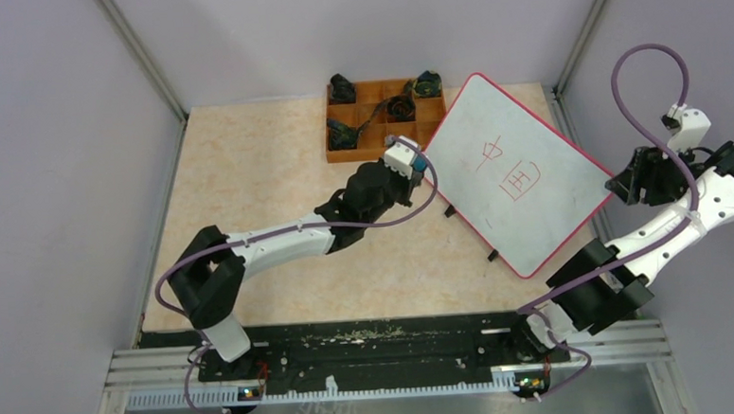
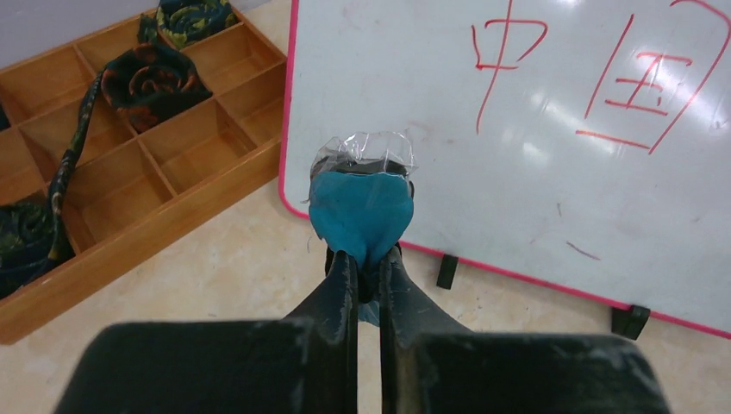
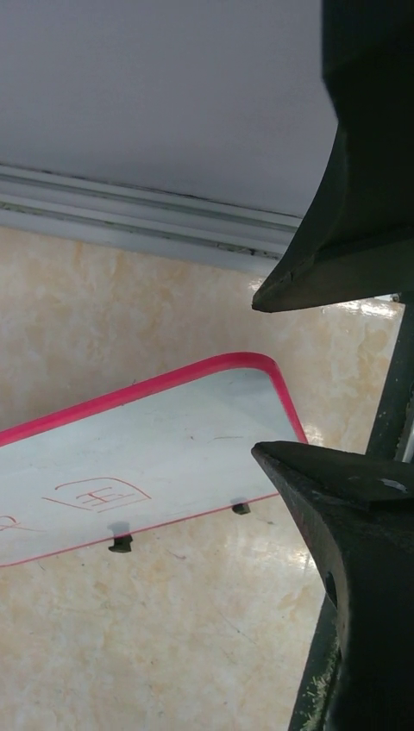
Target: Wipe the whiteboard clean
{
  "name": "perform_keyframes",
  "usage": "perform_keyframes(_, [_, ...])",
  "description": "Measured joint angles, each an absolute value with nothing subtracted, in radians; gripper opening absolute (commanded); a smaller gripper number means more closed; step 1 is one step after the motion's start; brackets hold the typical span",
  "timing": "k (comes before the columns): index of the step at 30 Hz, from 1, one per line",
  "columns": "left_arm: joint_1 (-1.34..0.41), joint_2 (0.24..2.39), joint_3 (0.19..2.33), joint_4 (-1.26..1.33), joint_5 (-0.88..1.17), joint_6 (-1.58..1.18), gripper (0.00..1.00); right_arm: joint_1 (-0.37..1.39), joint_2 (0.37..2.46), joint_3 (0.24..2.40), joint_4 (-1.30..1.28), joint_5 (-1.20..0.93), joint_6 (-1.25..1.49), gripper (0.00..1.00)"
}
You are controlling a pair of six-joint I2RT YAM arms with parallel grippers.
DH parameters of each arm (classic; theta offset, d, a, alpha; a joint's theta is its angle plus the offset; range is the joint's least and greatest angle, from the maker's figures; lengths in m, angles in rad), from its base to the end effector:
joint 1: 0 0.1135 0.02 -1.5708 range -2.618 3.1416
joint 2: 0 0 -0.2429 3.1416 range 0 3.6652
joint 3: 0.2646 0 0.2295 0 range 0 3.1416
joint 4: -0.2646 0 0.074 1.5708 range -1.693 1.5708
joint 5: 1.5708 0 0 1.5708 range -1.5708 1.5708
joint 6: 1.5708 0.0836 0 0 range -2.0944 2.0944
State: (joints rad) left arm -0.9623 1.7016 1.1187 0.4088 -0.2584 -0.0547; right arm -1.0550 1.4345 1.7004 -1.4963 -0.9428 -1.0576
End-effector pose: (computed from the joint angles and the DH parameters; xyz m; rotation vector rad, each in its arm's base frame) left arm 0.2588 -0.3342 0.2557 0.5981 1.6633 -0.5188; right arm 0.1703 -0.1633 0.3542 -0.1918 2.1573 0.2184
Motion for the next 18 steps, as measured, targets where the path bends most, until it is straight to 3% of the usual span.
perform_keyframes(14, [-0.962,1.792,1.288,0.404,-0.181,-0.051,0.08,-1.036,1.497,1.647,-1.471,-0.956,-1.066,0.54])
perform_keyframes(18, [-0.962,1.826,1.312,0.402,-0.16,-0.06,0.08,-1.015,1.501,1.625,-1.466,-0.974,-1.074,0.49])
